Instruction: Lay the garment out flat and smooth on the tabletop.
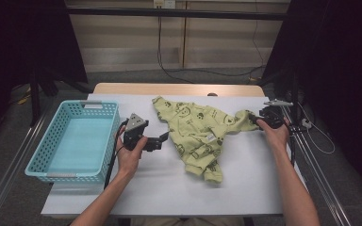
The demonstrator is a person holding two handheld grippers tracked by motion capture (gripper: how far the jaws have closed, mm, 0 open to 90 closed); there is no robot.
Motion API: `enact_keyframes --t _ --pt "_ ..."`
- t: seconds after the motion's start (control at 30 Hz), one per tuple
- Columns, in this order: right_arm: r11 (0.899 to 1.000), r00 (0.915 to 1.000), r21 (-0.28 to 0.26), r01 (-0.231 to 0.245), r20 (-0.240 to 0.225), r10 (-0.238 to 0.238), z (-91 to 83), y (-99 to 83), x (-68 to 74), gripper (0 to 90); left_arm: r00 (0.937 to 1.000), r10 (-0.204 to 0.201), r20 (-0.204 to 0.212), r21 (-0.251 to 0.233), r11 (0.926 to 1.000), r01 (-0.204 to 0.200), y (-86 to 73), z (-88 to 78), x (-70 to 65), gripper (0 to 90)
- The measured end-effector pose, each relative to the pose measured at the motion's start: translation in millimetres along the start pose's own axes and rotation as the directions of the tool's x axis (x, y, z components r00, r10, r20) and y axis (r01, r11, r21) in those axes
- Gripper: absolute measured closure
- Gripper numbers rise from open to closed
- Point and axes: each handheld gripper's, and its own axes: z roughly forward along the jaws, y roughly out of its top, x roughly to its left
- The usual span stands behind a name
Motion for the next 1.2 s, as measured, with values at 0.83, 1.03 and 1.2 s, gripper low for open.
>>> enact_keyframes --t 0.83,1.03,1.2 --pt "0.997 0.9914 -0.075 0.007 0.13 0.003 -13.5 32.1 -31.1 83.7 0.9994 0.026 -0.024 0.003 0.9997 -0.026 -0.1 1.8 -1.8 4.1" --pt "0.994 0.9884 -0.113 -0.007 0.15 0.024 -15.9 40.2 -42.2 83.5 0.9994 0.03 -0.015 0.023 0.9993 -0.03 -2.7 6.6 -3.3 4.0" --pt "0.997 0.9892 -0.076 -0.005 0.146 0.016 -5.7 30.0 -40.3 79.8 0.9994 0.031 -0.014 0.021 0.9993 -0.031 -2.2 5.6 -5.6 4.0"
